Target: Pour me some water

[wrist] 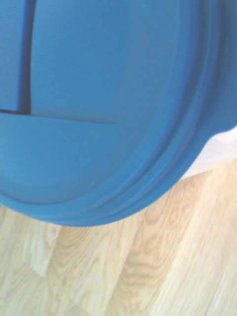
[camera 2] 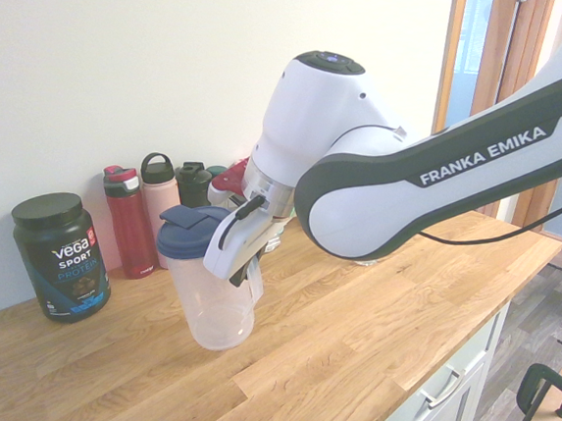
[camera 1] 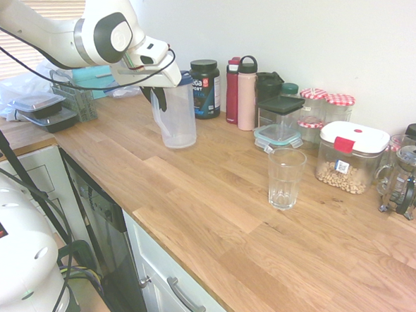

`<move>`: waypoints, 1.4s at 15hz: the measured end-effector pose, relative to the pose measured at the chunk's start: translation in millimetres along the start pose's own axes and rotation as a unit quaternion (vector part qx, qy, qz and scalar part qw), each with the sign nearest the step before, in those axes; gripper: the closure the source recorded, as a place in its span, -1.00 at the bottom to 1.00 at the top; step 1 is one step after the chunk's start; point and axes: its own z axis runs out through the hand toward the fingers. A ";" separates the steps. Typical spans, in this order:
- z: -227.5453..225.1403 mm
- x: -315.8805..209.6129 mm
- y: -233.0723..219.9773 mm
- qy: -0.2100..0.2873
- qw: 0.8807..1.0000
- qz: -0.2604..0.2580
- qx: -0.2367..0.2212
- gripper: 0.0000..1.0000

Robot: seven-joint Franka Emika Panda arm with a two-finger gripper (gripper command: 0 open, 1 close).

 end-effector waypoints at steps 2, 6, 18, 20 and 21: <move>9.3 2.6 2.5 -0.002 1.000 0.001 0.001 1.00; 27.0 5.2 14.0 -0.008 1.000 0.010 0.003 1.00; 40.3 9.0 29.1 -0.034 0.999 0.014 0.006 -1.00; 40.3 9.2 29.4 -0.034 0.999 0.014 0.006 -1.00; 40.5 9.4 30.3 -0.036 0.999 0.011 0.004 -1.00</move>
